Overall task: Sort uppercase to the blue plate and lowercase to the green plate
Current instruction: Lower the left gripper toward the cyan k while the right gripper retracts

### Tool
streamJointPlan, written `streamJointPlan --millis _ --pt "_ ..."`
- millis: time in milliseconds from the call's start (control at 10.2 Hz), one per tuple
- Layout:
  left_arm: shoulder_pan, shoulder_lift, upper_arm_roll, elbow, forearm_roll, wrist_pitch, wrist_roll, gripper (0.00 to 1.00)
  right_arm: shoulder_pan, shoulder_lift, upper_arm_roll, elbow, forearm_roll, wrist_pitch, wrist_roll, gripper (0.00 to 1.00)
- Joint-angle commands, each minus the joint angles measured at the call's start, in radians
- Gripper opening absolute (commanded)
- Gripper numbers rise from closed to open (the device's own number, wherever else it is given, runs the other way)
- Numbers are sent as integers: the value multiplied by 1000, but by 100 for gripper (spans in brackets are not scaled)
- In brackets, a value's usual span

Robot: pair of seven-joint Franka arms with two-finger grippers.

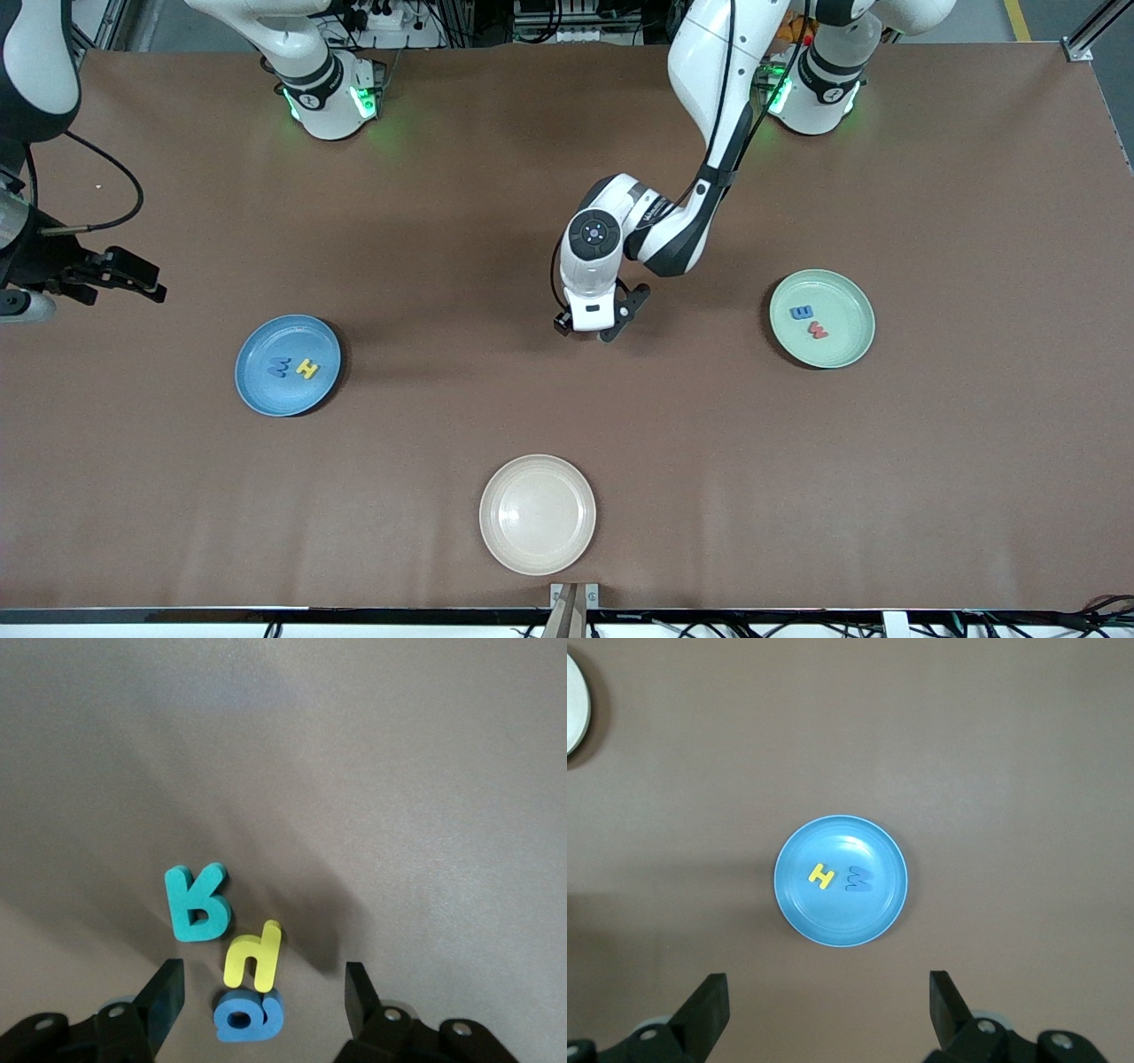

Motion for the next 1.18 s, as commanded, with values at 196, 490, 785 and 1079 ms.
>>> streamJointPlan --millis 196,490,785,1079 --pt "-12 18 3 15 23 -6 -23 76 -30 -6 107 53 -60 -19 35 100" --pt "-10 23 3 21 17 -7 -35 74 -19 -10 126 88 -64 -42 36 100" --pt "-9 31 3 22 21 -7 -35 64 -19 -18 132 137 -49 -127 88 100" --pt "-9 32 3 21 26 -7 -33 49 -25 -32 151 129 -49 -145 147 100"
